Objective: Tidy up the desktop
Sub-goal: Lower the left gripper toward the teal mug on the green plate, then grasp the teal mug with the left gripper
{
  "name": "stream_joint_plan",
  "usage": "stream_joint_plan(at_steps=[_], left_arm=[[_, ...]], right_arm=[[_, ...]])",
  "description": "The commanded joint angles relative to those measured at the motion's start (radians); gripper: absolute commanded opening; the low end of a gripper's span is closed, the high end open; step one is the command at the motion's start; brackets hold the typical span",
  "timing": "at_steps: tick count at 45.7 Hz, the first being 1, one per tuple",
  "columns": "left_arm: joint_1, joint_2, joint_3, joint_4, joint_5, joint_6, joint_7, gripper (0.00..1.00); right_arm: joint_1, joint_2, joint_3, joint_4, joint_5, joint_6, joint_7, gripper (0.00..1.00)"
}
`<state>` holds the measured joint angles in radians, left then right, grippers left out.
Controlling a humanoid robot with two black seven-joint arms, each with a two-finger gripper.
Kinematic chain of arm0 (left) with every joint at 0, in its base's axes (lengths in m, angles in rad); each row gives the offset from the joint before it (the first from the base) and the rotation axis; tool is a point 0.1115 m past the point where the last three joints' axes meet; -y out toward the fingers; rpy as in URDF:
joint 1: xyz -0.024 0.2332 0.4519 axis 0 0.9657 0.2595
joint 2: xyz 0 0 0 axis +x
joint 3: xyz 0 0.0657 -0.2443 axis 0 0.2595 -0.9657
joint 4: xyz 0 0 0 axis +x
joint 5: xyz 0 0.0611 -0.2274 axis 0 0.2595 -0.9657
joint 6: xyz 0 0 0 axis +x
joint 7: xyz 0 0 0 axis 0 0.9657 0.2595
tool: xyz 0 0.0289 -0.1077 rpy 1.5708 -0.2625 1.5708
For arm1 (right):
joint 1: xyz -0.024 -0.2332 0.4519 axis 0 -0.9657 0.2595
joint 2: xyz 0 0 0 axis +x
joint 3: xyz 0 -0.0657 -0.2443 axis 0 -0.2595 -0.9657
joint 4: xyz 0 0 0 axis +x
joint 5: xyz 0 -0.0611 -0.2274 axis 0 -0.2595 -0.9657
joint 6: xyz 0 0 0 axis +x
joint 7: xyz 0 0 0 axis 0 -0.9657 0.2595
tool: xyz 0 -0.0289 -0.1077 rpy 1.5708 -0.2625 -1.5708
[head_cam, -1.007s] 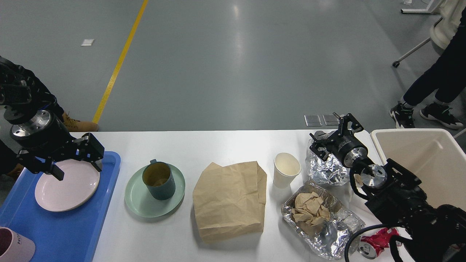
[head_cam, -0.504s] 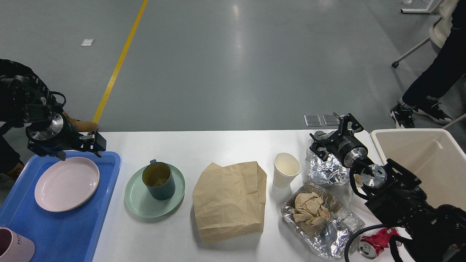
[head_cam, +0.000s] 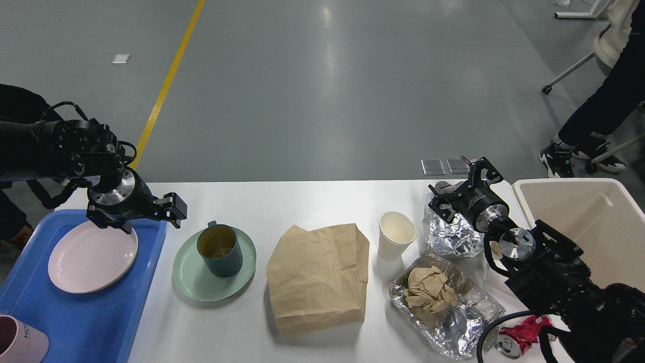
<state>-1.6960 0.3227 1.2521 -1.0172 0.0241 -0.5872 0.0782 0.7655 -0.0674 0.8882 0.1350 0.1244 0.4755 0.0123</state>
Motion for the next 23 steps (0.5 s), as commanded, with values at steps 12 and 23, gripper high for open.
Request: stream_joint_plan(at_steps=[12, 23], left_arm=[[0.036, -0.011, -0.020, 0.014, 0.031, -0.026, 0.012, 0.96], [0.052, -0.043, -0.033, 0.052, 0.177, -0.023, 0.006, 0.96]], right_arm=[[0.000, 0.000, 0.000, 0.000, 0.000, 0.000, 0.000, 1.00], [0.000, 0.000, 0.000, 0.000, 0.000, 0.000, 0.000, 1.00]])
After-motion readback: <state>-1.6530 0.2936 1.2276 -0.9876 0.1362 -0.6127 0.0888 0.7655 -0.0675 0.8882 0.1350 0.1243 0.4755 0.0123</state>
